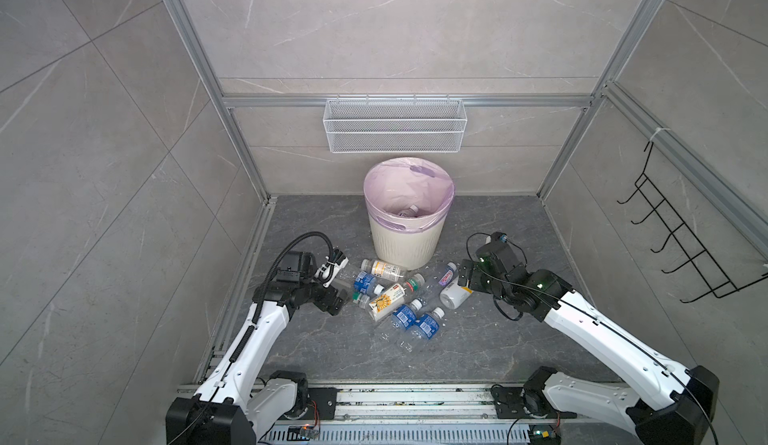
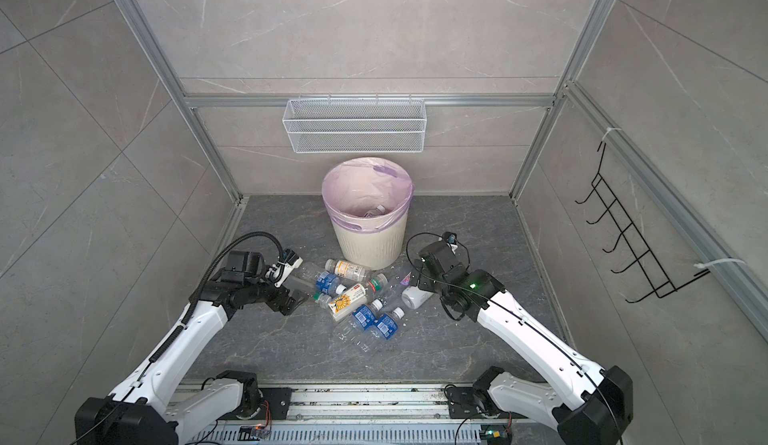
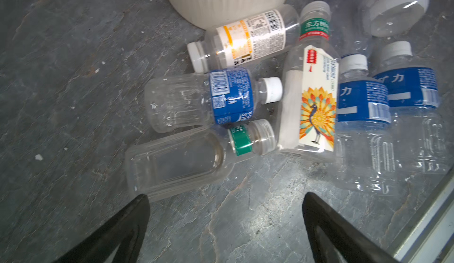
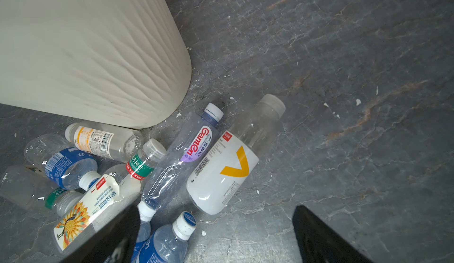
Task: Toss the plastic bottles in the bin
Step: 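Lower the right gripper toward the bottles while the left gripper approaches them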
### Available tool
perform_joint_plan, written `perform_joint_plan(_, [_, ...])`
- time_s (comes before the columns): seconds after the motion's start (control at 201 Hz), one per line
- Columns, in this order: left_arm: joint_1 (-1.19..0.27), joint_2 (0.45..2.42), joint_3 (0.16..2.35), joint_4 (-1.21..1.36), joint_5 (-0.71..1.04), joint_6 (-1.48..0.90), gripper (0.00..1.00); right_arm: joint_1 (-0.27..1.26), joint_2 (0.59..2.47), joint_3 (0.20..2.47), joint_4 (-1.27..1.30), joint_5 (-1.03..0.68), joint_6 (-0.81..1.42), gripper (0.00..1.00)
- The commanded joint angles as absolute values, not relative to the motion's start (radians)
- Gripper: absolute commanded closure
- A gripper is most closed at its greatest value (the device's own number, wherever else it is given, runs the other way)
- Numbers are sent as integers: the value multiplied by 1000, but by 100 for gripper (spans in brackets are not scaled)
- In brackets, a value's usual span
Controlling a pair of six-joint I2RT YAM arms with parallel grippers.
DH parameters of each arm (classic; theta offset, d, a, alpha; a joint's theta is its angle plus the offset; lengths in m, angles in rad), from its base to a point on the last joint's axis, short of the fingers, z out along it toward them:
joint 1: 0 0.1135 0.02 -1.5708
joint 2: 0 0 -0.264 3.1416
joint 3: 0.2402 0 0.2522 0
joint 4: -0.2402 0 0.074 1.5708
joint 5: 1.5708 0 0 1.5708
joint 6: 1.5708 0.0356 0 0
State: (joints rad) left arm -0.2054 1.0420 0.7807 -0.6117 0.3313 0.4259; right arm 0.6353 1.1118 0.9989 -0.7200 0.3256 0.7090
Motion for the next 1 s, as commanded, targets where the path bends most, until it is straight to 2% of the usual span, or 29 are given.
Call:
perform_joint_plan(0.0, [-260, 1042, 838, -648, 316, 350, 2, 638, 1080, 960, -715, 325, 757, 1])
perform_joint_plan(0.134, [-321, 1075, 882, -680, 356, 336, 3, 639, 1066, 925, -707, 321, 774, 1])
perform_joint_plan(0.388, [-506, 1137, 952, -703, 281, 349, 3, 638, 1052, 890, -712, 297, 800, 5])
perform_joint_plan(0.687, [-558, 1176, 962, -681, 202, 376, 4, 638, 1077, 824, -675, 270, 831, 9])
perform_joint_plan(0.996, [-550, 1132, 872, -615, 133, 383, 2, 637, 1210, 824, -556, 241, 879, 4])
